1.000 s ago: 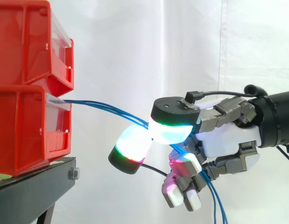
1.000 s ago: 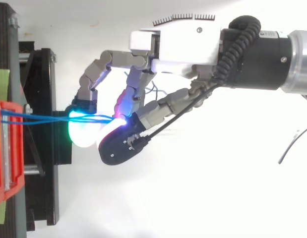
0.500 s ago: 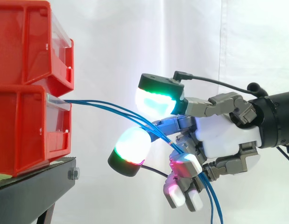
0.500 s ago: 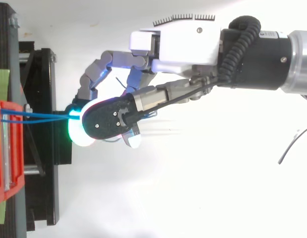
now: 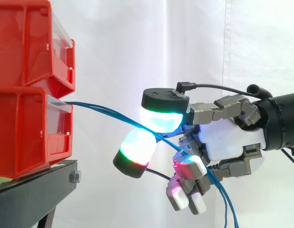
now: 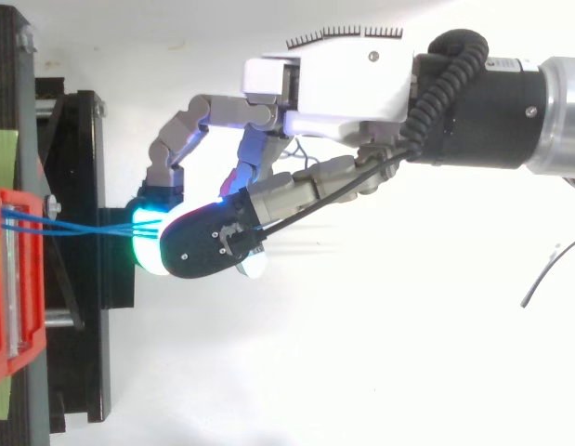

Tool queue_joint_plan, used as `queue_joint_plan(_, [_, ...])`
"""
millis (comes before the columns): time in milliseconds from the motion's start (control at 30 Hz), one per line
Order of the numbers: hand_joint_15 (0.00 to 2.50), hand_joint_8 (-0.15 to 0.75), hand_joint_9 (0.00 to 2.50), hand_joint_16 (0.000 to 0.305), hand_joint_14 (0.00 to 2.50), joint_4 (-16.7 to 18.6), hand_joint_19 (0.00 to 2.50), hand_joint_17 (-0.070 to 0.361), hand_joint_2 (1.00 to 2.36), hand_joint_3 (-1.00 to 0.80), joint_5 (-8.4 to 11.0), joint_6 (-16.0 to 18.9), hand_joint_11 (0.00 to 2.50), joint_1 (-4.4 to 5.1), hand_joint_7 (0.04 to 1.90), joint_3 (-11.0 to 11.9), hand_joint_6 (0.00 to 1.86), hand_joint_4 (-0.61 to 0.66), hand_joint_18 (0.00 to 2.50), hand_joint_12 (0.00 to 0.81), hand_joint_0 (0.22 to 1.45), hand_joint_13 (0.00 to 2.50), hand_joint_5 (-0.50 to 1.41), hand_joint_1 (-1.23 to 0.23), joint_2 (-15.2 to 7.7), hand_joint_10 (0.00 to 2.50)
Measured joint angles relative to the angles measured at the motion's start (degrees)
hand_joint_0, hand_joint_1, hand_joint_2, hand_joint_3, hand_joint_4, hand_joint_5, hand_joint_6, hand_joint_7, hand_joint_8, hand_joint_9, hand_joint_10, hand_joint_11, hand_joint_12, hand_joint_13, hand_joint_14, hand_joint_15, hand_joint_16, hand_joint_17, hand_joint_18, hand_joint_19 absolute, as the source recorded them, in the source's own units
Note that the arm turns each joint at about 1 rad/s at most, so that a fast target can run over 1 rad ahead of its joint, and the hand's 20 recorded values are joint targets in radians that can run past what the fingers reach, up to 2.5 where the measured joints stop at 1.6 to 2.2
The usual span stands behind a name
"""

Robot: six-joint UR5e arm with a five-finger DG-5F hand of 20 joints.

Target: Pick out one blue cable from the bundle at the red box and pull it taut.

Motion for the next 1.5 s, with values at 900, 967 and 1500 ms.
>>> queue_joint_plan(900, [0.52, 0.27, 1.37, 0.042, 0.02, -0.1, 0.61, 0.095, 1.0, -0.5, 0.0, -0.09, 0.83, 0.0, 0.79, 0.02, 0.95, -0.22, 0.92, 0.302, 0.73, 1.04, -0.09, -0.89, 0.0, 0.03])
queue_joint_plan(967, [0.53, 0.273, 1.4, 0.042, 0.02, -0.12, 0.62, 0.093, 1.0, -0.5, 0.0, -0.12, 0.83, 0.0, 0.79, 0.02, 0.95, -0.22, 0.93, 0.299, 0.71, 1.04, -0.09, -0.9, 0.0, 0.03])
queue_joint_plan(1500, [0.54, 0.277, 1.48, 0.04, 0.02, -0.14, 0.63, 0.091, 1.0, -0.5, 0.0, -0.18, 0.85, 0.0, 0.85, -0.03, 0.93, -0.25, 0.95, 0.295, 0.65, 1.08, -0.06, -0.97, 0.0, 0.03])
